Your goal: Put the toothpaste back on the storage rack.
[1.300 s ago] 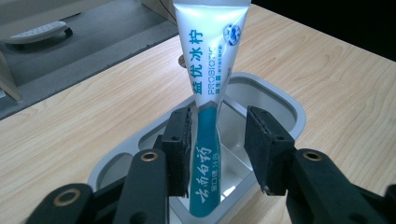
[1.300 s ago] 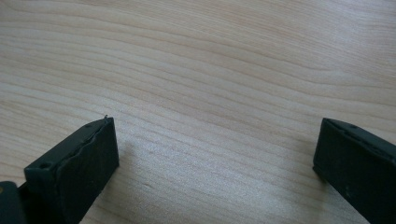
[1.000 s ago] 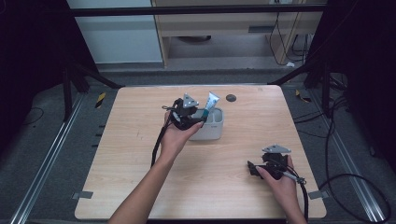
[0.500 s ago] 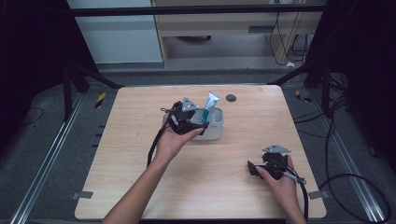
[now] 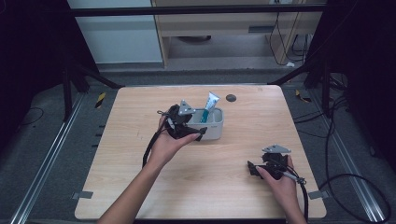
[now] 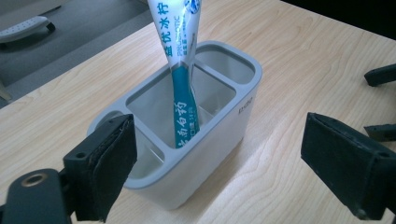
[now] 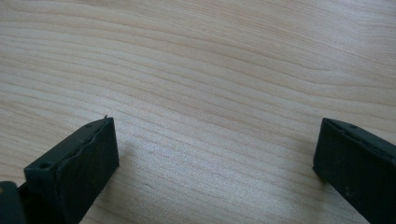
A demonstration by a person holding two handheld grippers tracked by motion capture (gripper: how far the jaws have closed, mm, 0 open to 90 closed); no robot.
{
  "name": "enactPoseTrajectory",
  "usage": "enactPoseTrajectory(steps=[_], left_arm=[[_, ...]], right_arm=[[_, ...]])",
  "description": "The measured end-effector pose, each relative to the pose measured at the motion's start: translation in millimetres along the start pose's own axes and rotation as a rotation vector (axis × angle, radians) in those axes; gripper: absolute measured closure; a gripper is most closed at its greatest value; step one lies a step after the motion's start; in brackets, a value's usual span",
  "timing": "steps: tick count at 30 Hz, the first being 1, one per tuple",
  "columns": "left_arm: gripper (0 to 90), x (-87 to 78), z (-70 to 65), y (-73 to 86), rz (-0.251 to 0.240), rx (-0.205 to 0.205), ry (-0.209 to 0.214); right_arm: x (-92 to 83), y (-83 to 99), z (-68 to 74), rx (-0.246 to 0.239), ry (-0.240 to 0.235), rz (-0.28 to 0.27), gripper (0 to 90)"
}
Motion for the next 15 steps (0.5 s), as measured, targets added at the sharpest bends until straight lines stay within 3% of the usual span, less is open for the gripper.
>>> enactPoseTrajectory(steps=[9, 15], left_arm=[[7.2, -15.2, 7.5, 18.5, 0.020, -0.003, -0.006], [6.1, -24.8, 16.7, 42.1, 0.046, -0.010, -0.022]], right_arm=[[-0.1, 0.0, 0.2, 0.002, -0.001, 0.000, 0.4], [-0.1, 0.0, 0.2, 0.002, -0.001, 0.000, 0.4]])
Point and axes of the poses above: each handheld gripper's, and its own axes: x roughly forward along the jaws, y roughly out of its underside, z roughly to its left, the point moved 5 cm from there along x, roughly forward along the jaws, and after that the axes turned 4 degrees about -x, right-handed, at the moved point
